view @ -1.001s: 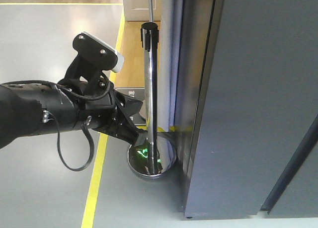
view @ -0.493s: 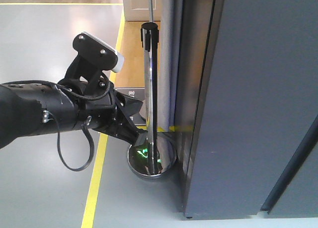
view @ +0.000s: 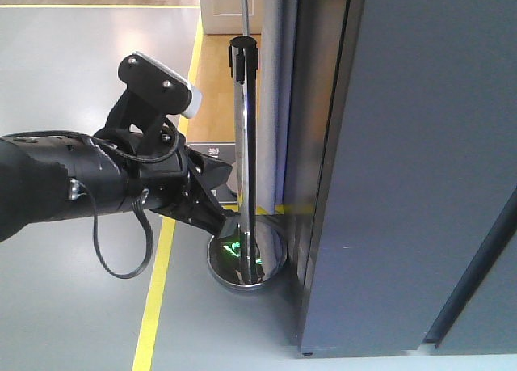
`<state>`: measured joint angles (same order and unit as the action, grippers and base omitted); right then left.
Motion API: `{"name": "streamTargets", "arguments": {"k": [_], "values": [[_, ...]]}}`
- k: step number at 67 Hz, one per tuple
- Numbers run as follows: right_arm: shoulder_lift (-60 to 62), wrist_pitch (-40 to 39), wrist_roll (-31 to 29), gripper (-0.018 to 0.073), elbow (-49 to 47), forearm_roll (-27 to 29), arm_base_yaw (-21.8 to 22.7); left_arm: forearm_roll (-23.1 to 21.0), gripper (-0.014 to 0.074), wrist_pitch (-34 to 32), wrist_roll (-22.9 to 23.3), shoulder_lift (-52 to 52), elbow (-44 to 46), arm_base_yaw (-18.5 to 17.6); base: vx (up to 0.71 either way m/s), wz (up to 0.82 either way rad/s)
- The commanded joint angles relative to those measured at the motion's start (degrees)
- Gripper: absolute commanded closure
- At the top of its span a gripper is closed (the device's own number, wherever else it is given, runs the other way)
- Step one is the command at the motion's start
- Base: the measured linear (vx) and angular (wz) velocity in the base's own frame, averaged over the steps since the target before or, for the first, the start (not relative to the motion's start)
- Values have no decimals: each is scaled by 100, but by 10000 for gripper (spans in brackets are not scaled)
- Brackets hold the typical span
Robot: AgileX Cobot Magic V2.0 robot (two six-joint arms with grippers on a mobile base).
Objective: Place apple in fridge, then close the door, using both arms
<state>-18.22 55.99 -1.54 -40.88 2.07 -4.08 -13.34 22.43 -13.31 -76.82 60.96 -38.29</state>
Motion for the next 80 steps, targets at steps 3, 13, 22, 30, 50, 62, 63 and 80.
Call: {"name": "streamTargets", "arguments": {"k": [3, 13, 22, 30, 50, 62, 63, 80], "values": [[-65, -356, -12, 561, -136, -24, -1, -48, 602, -347, 55, 182, 122, 8, 0, 0], [-65, -356, -12, 561, -136, -19, -1, 118, 602, -257, 9, 381, -55, 78, 0, 0], [-65, -356, -12, 561, -136, -29, 0, 147, 602, -761, 14, 735, -626, 312, 0, 0], [-65, -356, -12, 561, -136, -23, 1, 147, 602, -1226, 33, 1180, -1203, 630, 0, 0], [-65, -356, -12, 561, -136, -23, 1, 147, 602, -1456, 33, 3104, -2788, 1995, 0, 0], [-65, -356, -12, 561, -136, -23, 1, 135, 602, -1534, 79, 4628, -3770, 2786, 0, 0], [-65, -356, -12, 561, -136, -23, 1, 135, 602, -1534, 79, 4721, -3864, 2815, 0, 0], [-65, -356, -12, 561, -136, -23, 1, 122, 602, -2139, 496, 6279, -5060, 3187, 0, 0]]}}
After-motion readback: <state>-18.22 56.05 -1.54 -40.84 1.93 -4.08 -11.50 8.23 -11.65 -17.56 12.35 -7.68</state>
